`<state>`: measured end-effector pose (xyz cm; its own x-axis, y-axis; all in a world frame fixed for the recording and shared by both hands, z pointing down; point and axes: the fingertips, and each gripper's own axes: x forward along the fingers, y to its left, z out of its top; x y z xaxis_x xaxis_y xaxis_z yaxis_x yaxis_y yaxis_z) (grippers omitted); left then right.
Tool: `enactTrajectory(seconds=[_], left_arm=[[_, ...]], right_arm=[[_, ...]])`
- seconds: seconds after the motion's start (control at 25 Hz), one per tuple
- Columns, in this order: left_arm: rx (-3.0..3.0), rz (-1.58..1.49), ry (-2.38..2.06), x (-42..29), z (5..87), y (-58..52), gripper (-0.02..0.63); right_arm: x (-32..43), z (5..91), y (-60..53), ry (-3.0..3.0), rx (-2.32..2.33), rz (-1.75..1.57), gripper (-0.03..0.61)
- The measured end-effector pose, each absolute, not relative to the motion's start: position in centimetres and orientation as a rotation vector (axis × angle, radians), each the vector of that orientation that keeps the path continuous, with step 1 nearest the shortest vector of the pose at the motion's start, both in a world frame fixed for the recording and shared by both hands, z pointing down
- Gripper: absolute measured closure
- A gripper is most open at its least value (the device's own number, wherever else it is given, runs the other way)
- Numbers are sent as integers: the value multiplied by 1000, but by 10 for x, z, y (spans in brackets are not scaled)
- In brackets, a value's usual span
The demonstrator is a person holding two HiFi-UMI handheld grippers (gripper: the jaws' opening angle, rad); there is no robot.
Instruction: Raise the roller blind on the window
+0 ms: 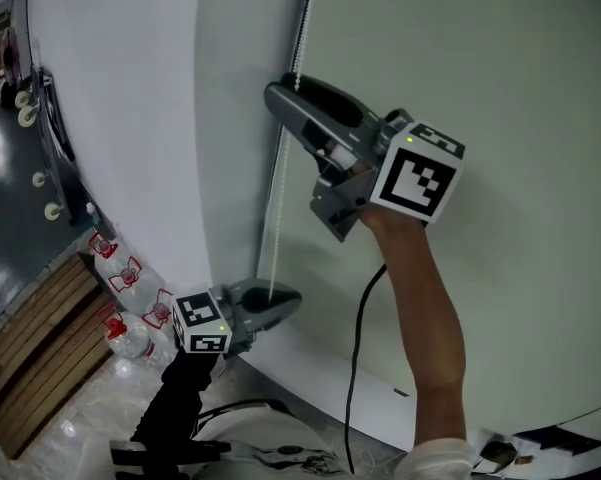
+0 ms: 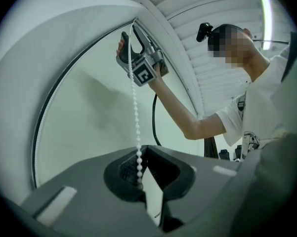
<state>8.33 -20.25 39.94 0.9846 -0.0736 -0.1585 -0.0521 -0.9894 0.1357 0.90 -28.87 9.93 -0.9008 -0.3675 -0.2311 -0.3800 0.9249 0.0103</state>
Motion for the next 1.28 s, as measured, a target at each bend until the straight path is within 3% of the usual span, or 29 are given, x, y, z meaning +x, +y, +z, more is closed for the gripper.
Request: enactTrajectory(seconds=[0.2, 0.48, 0.92, 1.28], left_arm=[[2994, -251, -107, 76, 385, -205, 615], [3004, -225, -106, 79, 401, -205, 615], [2981, -226, -98, 72, 397, -215, 615], [2991, -224, -88, 83, 404, -207, 615]], right_arm=[[2, 38, -301, 2816, -546, 133, 469], [6, 36, -305, 2783, -558, 119, 557], [4, 40, -300, 2828, -556, 129, 564], [17, 124, -272, 2884, -580, 98, 565]])
